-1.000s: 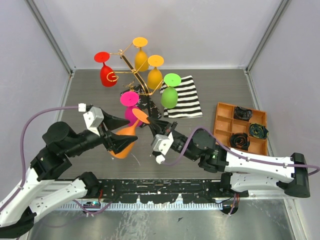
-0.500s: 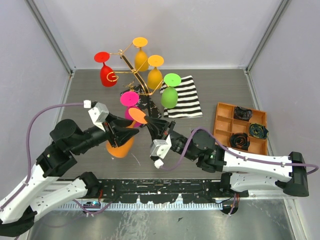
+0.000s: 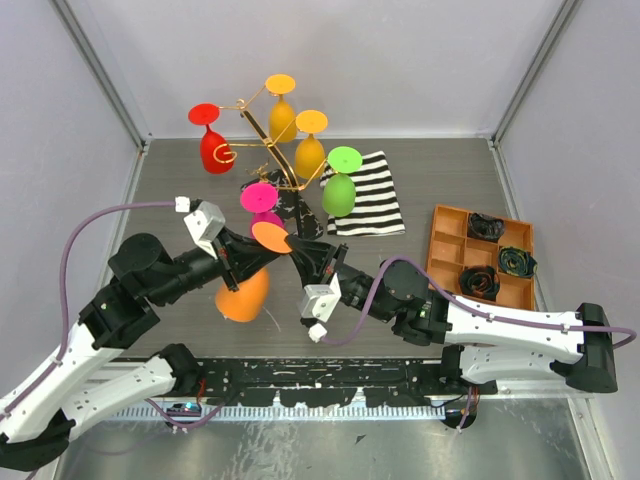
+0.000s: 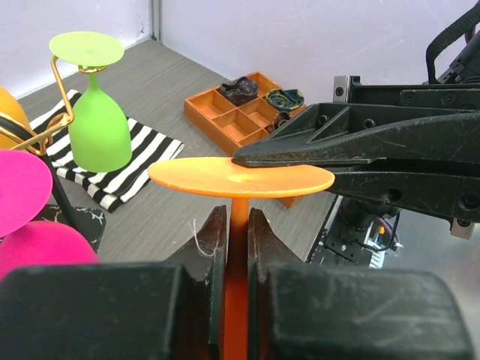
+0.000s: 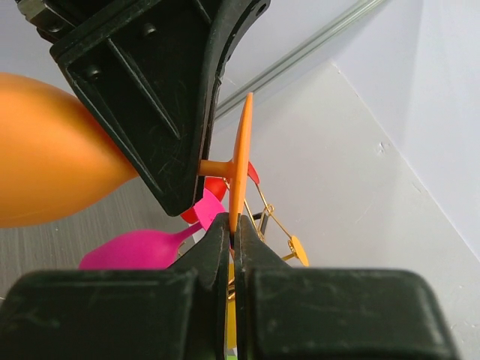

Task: Place the wine glass upside down on the wine glass rack
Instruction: Turn the wine glass upside down at the wine rack.

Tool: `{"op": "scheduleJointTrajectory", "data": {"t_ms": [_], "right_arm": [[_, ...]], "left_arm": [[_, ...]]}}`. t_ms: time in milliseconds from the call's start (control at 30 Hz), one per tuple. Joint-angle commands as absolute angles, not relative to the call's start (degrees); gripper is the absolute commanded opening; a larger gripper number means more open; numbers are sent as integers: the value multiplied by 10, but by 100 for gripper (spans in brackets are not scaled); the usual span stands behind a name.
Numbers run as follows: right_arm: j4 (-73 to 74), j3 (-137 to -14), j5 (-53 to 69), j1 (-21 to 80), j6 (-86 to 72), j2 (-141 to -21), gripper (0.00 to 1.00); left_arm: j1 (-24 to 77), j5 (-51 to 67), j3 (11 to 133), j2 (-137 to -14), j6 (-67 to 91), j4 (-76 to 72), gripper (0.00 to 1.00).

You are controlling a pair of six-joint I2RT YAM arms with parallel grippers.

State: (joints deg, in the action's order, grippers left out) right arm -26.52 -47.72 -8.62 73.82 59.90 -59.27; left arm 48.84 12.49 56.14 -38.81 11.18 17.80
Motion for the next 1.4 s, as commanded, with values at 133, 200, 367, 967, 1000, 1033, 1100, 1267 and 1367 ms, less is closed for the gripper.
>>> {"op": "scheduleJointTrajectory", "data": {"t_ms": [133,200,367,967,1000,1033,1100,1267,1367], "right_arm": [[-342,-491,-102,737,613,-583,1],[-343,-490,-104,737,613,-582,1],[-345,-483,-118,737,606,-578,1],[-313,-465,-109,737,543,-563,21],[-314,-466,-106,737,543,-565,19],[-315,-465,-105,737,542,-567,15],[-319,-464,-104,737,541,-570,7],[-339,-454,-113,737,549,-571,1],[-342,-452,-119,737,556,-570,1]], "left_arm": [[491,138,546,-371,120,195,0],[491,135,541,-366,123,195,0],[491,126,526,-352,133,189,0],[491,115,496,-329,155,187,0],[491,118,495,-331,157,184,0],[491,122,495,-334,160,183,0],[491,129,497,-341,162,183,0],[491,132,496,-341,169,180,17],[492,131,488,-334,177,171,32]]}}
